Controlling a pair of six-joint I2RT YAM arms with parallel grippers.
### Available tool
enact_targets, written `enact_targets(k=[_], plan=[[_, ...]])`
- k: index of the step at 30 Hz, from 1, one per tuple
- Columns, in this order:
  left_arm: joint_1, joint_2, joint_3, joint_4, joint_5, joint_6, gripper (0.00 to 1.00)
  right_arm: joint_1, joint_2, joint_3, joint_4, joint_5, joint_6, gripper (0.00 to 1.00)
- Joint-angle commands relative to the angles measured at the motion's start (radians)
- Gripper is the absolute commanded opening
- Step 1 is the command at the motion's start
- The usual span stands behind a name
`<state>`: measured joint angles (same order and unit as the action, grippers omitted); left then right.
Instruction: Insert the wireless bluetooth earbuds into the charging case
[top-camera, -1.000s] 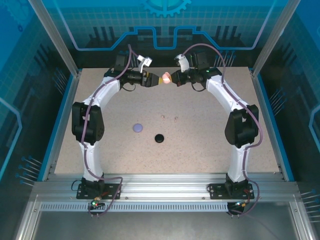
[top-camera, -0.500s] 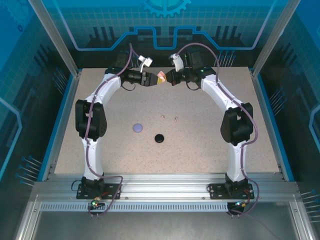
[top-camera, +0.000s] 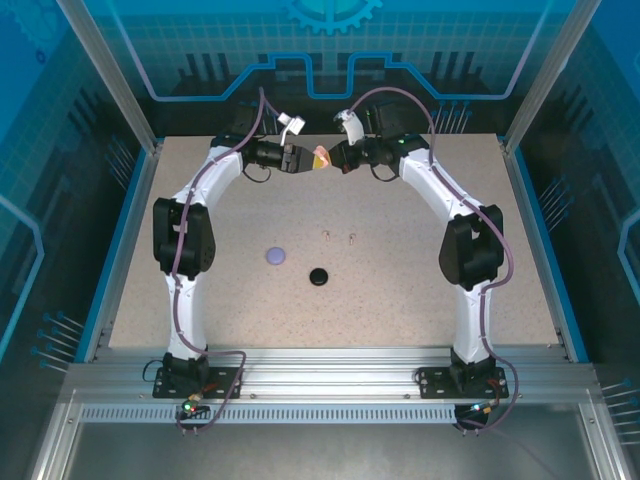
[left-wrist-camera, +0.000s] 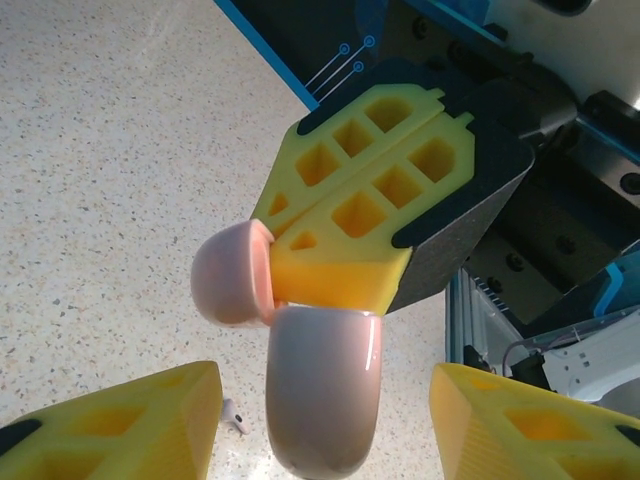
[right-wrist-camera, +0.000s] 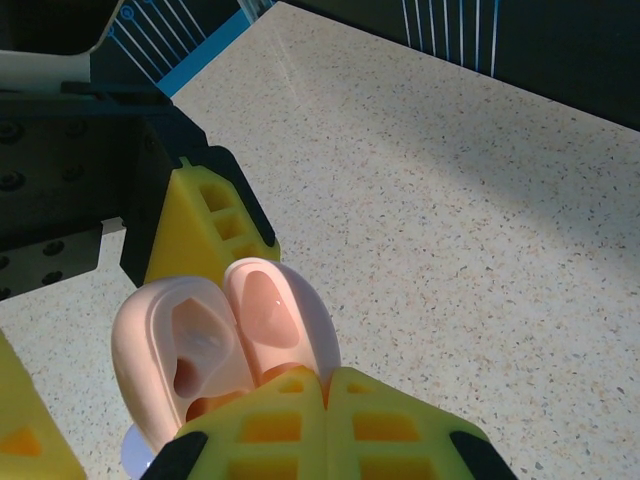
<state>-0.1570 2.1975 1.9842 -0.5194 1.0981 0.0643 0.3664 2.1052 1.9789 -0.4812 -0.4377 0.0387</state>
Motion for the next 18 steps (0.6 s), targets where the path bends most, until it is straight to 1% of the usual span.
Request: enact_targets(k=[1,9,18], plan=[[0.01,0.02,0.043,-0.042,0.045,0.038,0.56,0.011,0.01,0.04,-0.047,-0.03,-0.039,0.0],[0.01,0.023,0.043,-0.057,0.053,0.049,0.48,0.019,0.019,0.097,-0.11,-0.022,-0.082,0.0],[0.008,0.024,0.05,-0.057,0.053,0.047,0.46,0.029,0.039,0.145,-0.165,-0.012,-0.116,0.0]])
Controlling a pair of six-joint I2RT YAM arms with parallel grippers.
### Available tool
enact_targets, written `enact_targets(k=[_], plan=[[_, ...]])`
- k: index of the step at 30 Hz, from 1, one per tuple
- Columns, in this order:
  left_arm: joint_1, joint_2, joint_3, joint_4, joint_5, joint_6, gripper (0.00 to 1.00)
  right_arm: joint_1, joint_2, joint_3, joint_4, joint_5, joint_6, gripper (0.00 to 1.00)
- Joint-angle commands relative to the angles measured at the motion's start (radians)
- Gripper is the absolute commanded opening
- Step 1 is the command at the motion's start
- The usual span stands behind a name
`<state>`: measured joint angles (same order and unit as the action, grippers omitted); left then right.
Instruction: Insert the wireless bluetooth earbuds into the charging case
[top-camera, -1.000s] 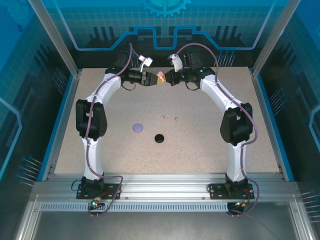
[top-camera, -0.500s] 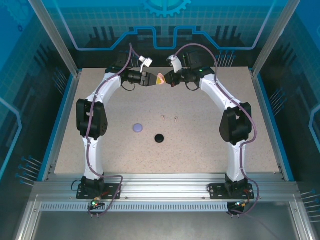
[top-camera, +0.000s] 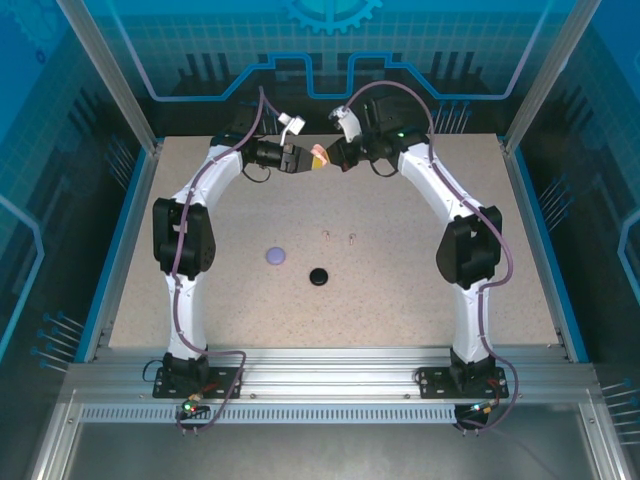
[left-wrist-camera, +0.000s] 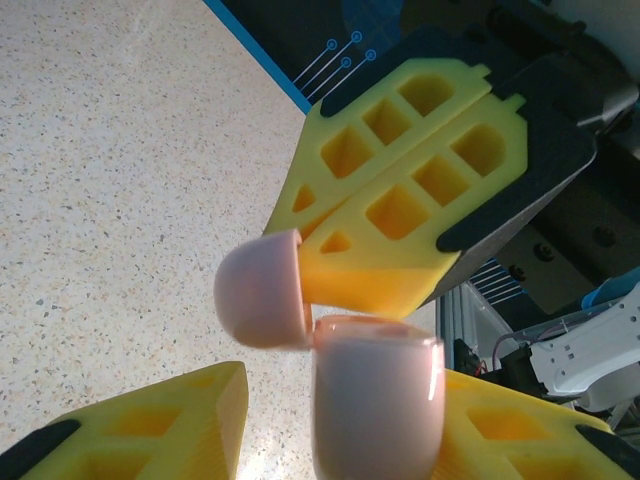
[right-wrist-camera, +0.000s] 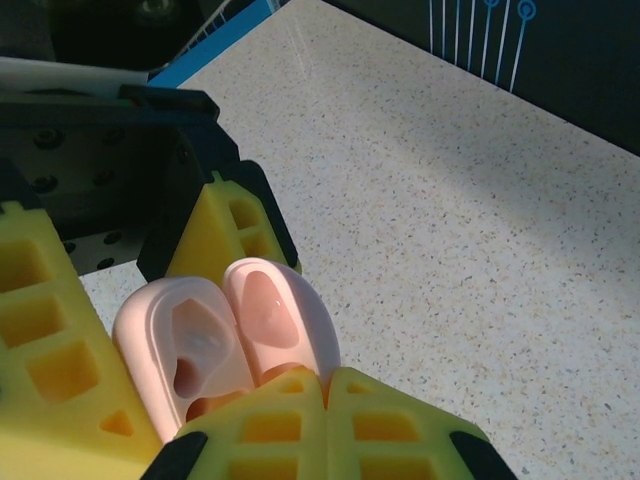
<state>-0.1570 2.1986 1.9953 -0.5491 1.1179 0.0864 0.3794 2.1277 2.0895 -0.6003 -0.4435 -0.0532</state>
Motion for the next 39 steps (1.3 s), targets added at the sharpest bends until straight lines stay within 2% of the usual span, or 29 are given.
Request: enact_targets(k=[1,14,20,25,26,31,39], plan=[[0.008,0.023,0.039,-0.027,0.034,0.025,0.46,0.016,0.018,0.035,-0.046,-0.005,-0.026,0.0],[0.008,0.025,0.039,-0.031,0.044,0.027,0.31,0.018,0.026,0.049,-0.053,0.0,-0.026,0.0],[0.008,0.027,0.041,-0.037,0.054,0.03,0.19,0.019,0.026,0.051,-0.046,0.009,-0.018,0.0],[0.007,0.027,0.04,-0.041,0.064,0.031,0.04,0.021,0.025,0.063,-0.038,0.02,-0.003,0.0],[0.006,0.026,0.04,-0.043,0.064,0.032,0.0,0.021,0.023,0.064,-0.037,0.025,0.0,0.02],[0.007,0.019,0.033,-0.038,0.053,0.029,0.0,0.016,-0.007,0.059,-0.035,0.048,0.019,0.31],[0.012,-0.03,-0.052,0.056,0.014,-0.023,0.0,-0.013,-0.146,-0.081,0.02,0.069,0.074,0.51]])
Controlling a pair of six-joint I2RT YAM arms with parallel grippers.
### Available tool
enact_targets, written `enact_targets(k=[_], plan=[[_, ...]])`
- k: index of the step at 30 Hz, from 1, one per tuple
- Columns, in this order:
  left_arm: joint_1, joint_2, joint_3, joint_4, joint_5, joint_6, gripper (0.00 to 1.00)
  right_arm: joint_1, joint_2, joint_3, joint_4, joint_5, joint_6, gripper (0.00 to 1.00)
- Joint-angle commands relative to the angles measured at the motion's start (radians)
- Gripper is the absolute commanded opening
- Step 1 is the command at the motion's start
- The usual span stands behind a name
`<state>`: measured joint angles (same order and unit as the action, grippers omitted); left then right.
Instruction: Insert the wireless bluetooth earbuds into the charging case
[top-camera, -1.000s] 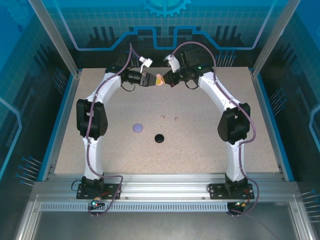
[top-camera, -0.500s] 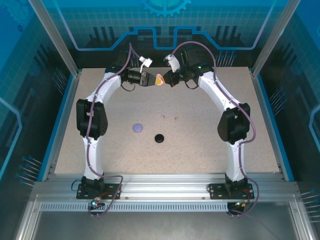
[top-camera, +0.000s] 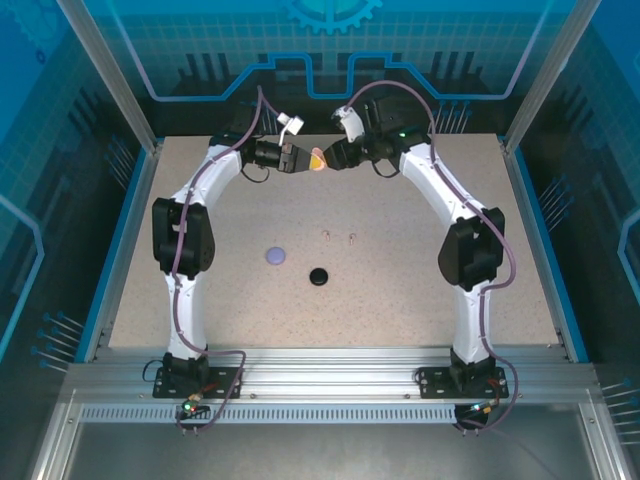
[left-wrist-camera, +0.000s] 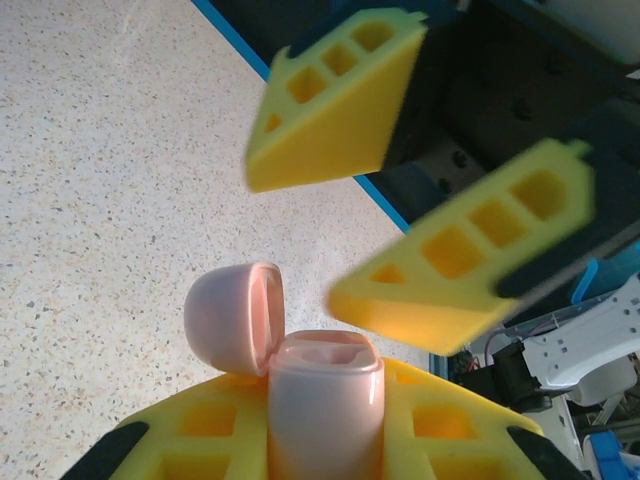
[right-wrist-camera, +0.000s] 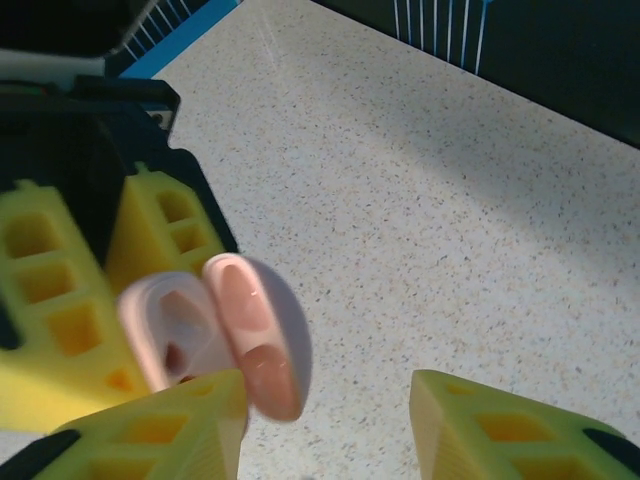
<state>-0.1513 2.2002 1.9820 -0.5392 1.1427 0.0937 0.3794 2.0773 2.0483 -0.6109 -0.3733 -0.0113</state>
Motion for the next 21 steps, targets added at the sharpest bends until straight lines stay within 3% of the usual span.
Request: enact_targets(k=[1,9,21], plan=[[0.007,-0.043,-0.061,0.075,-0.013,-0.05,0.0,-0.016,-0.113,-0.057,0.037,0.002,0.043,0.52],[0.009,-0.176,-0.281,0.366,-0.051,-0.257,0.0,0.004,-0.237,-0.175,0.033,0.085,0.124,0.58],[0.004,-0.439,-0.613,0.848,-0.165,-0.583,0.0,0.125,-0.38,-0.433,0.057,0.373,0.367,0.6]])
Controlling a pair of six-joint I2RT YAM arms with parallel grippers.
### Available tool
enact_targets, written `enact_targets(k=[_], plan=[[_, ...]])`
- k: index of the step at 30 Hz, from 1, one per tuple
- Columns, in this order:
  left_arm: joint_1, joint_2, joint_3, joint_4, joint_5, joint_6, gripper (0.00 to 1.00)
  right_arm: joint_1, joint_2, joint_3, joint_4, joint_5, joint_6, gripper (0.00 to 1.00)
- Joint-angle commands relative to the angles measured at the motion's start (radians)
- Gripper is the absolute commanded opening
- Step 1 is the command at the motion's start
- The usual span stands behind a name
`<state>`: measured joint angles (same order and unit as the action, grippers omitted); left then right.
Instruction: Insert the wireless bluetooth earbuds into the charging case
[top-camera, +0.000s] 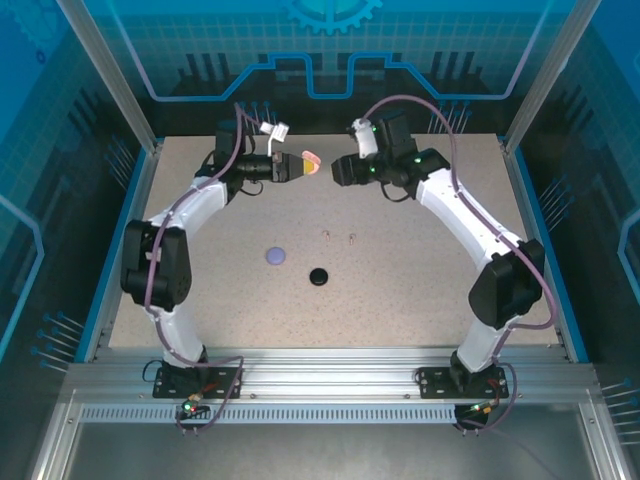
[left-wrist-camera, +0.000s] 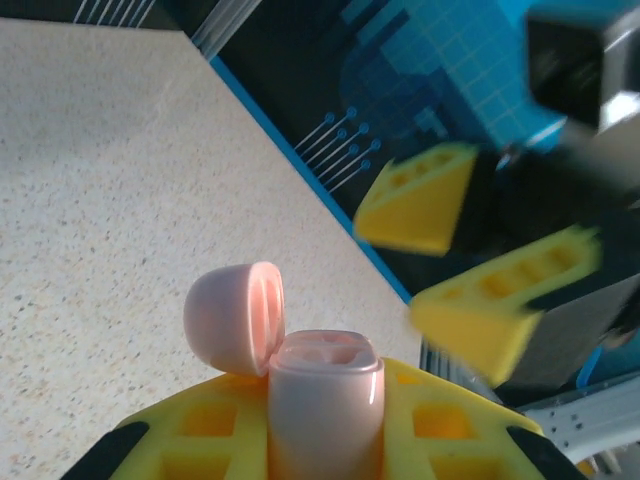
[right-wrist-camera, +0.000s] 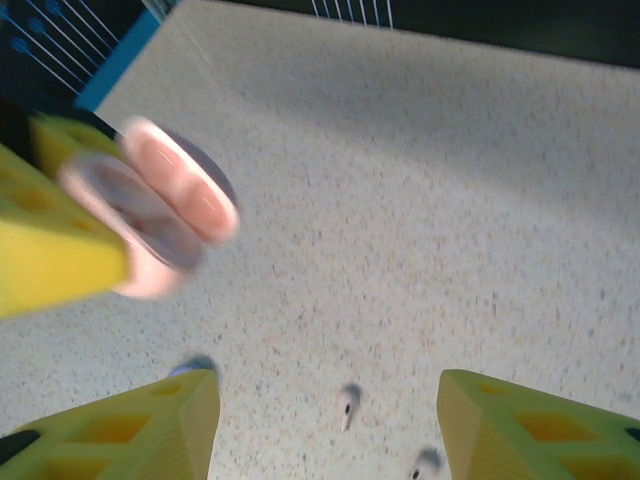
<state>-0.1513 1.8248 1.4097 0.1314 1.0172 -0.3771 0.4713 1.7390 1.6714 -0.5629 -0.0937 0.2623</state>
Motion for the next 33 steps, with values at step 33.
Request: enact_targets(k=[33], plan=[[-0.059,-0.351,-0.426,0.875,-0.399,-0.049,0.0,0.179,0.185,-0.086,-0.147,0.329,0.422,0.59]])
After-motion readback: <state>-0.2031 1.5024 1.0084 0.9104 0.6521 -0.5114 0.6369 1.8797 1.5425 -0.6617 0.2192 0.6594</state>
